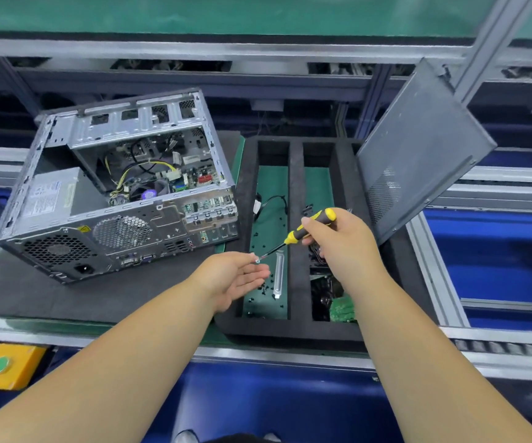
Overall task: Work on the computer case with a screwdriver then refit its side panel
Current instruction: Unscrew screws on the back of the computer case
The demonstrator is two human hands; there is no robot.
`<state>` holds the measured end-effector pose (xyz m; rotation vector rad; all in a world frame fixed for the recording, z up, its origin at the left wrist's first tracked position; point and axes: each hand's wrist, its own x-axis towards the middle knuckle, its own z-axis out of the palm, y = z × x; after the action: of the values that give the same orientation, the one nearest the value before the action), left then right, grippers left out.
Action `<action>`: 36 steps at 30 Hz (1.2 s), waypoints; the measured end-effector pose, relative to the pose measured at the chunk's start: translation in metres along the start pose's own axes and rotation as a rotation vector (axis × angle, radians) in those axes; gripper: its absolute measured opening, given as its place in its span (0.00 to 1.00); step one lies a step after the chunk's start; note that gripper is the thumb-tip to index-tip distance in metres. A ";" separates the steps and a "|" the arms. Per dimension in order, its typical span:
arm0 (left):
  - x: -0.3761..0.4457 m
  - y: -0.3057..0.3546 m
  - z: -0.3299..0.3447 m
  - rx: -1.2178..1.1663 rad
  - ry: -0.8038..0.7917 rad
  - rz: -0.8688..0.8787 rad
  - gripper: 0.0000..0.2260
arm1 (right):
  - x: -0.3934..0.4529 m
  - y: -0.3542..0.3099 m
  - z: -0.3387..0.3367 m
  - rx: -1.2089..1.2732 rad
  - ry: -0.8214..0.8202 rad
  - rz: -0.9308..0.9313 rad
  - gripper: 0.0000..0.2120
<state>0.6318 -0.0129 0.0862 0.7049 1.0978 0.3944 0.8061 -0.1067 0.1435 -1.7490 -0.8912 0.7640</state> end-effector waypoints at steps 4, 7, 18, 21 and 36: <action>0.000 0.001 0.006 -0.053 -0.001 -0.012 0.08 | -0.001 -0.001 -0.004 0.012 0.015 -0.006 0.10; 0.002 0.001 0.005 -0.053 0.004 -0.008 0.06 | -0.004 0.000 -0.005 0.024 0.035 -0.024 0.10; -0.005 0.006 -0.009 -0.146 -0.032 0.036 0.07 | -0.001 -0.002 0.007 0.121 0.048 -0.019 0.13; -0.011 0.010 -0.016 -0.164 -0.028 0.045 0.05 | -0.003 -0.008 0.016 0.121 0.041 -0.022 0.12; -0.066 0.042 -0.134 -0.384 -0.057 0.153 0.05 | -0.044 -0.081 0.120 0.134 -0.114 -0.108 0.09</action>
<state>0.4846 0.0197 0.1231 0.4558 0.8832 0.6907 0.6666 -0.0665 0.1862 -1.5394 -0.9803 0.8393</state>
